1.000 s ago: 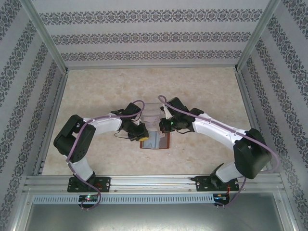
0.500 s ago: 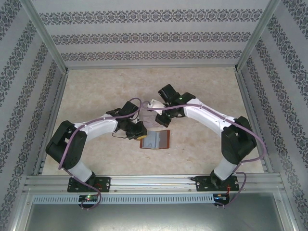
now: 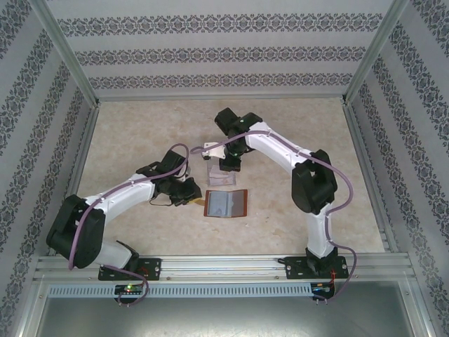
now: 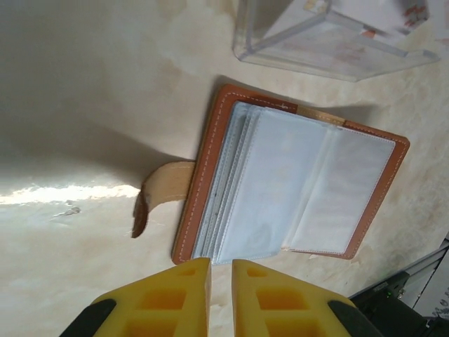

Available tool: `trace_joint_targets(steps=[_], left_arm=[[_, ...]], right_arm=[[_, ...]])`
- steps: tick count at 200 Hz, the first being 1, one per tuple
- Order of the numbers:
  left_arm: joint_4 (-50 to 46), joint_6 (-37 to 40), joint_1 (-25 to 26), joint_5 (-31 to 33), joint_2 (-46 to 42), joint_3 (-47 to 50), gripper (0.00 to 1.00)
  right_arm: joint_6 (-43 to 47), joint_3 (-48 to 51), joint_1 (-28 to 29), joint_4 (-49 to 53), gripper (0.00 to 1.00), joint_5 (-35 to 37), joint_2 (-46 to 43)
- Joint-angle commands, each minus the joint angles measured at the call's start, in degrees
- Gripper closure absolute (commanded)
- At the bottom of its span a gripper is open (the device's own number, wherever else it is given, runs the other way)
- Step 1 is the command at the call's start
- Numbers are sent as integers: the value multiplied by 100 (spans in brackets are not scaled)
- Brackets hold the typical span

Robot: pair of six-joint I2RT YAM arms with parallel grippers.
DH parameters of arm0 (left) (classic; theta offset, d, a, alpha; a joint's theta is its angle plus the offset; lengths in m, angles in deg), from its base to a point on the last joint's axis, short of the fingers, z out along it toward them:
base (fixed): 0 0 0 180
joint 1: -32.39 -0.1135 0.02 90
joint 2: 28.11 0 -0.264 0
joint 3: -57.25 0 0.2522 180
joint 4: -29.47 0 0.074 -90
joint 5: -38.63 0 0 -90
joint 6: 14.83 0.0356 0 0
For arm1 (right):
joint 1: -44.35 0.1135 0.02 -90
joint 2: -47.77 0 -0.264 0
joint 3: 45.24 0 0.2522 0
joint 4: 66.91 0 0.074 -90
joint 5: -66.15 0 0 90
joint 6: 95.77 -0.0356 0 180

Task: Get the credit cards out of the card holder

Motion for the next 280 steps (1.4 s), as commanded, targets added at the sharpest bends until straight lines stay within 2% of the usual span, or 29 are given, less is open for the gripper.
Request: trace_joint_targets(steps=[1, 37, 92, 208, 249, 280], left_arm=[[-302, 18, -191, 90, -149, 75, 84], [-368, 78, -305, 59, -72, -30, 85], [-267, 30, -341, 33, 60, -10, 85], [-167, 193, -367, -110, 445, -149, 85], [-145, 270, -424, -171, 463, -115, 85], [-144, 335, -477, -225, 526, -175, 85]], right_arm=[[535, -506, -40, 724, 100, 52, 356], [773, -1138, -35, 1092, 100, 239, 876], [896, -1331, -14, 1255, 100, 140, 1227], [110, -1623, 108, 1298, 94, -147, 1733], [-165, -1920, 147, 1491, 86, -158, 1822], [-399, -1994, 133, 1431, 76, 356, 1688]])
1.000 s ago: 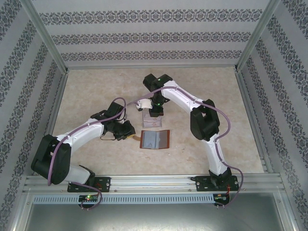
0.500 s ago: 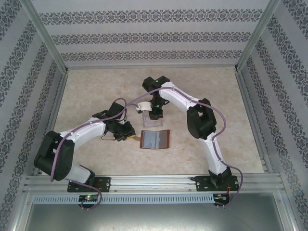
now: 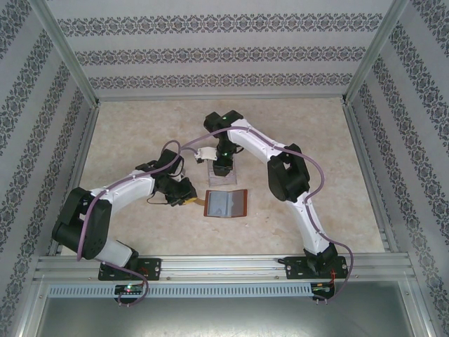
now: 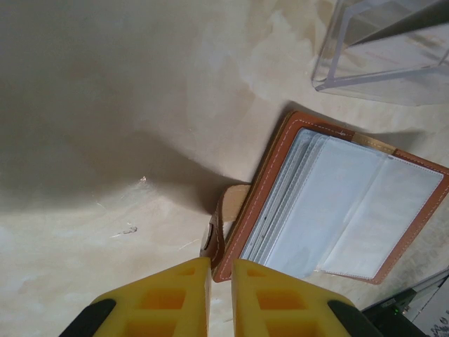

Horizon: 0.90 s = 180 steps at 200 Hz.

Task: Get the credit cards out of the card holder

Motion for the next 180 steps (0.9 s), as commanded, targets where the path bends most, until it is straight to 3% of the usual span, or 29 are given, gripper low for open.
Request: trace_joint_targets(steps=[1, 58, 180], left_arm=[[-11, 202, -90, -95, 103, -162, 85], [-13, 250, -103, -127, 268, -386, 84], [51, 224, -100, -166, 404, -490, 84]], right_arm=[[-242, -187, 39, 146, 76, 301, -36], [-375, 141, 7, -547, 69, 1130, -591], [-428, 1288, 74, -2050, 62, 1394, -665]])
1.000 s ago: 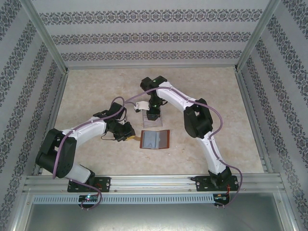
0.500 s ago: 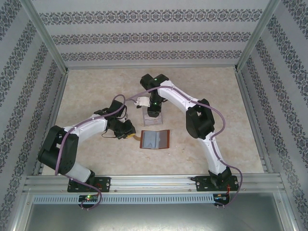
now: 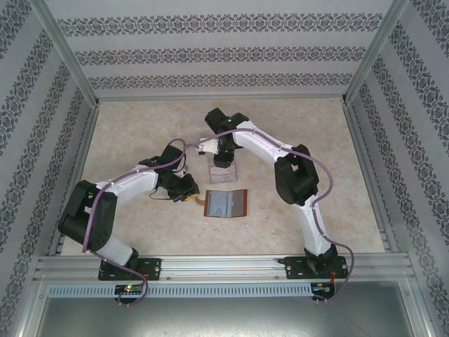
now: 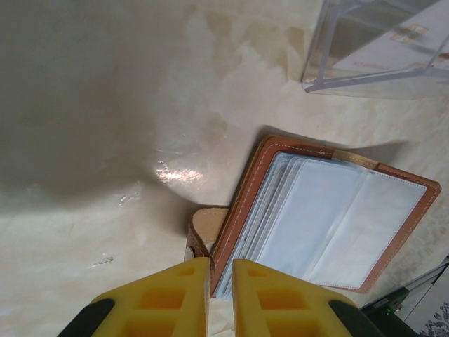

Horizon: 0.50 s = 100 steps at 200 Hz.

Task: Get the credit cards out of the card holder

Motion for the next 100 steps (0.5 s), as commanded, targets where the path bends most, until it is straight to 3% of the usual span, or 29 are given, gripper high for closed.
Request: trace_joint_targets(steps=[1, 100], left_arm=[[31, 93, -61, -36, 19, -144, 84], [-61, 119, -57, -53, -19, -237, 84]], right_arm=[[-70, 275, 84, -246, 62, 177, -2], [-484, 618, 117, -522, 60, 241, -526]])
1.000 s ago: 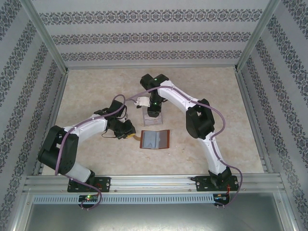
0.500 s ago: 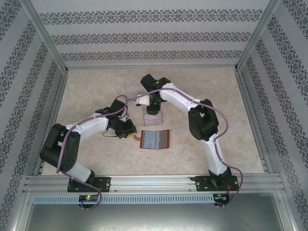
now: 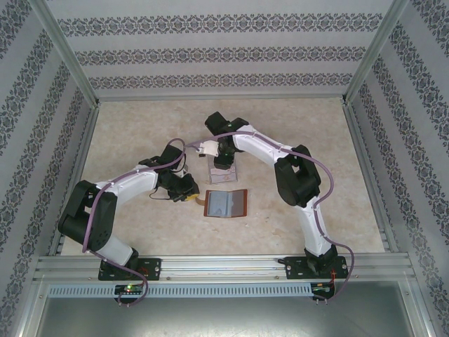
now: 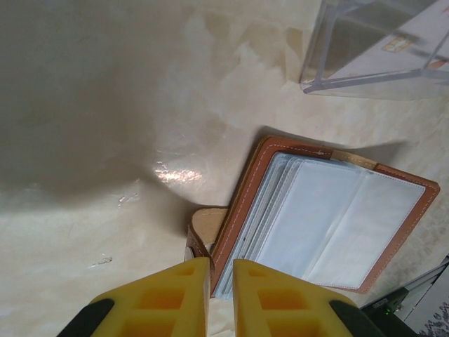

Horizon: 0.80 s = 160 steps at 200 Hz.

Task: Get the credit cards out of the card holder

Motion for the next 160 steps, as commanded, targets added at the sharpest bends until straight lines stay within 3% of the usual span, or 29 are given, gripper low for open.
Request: trace_joint_targets(steps=[1, 53, 106, 160], left_arm=[[-61, 117, -54, -57, -26, -219, 84], [-50, 130, 60, -91, 14, -402, 84], [56, 188, 316, -247, 338, -644, 84], [259, 221, 544, -371, 913, -756, 85]], right_arm=[[-298, 107, 51, -46, 60, 30, -352], [-1716, 683, -50, -587, 58, -106, -1125], [-4308, 2037, -80, -1381, 65, 146, -2244], [-6652, 3469, -163, -2182, 73, -899, -3171]])
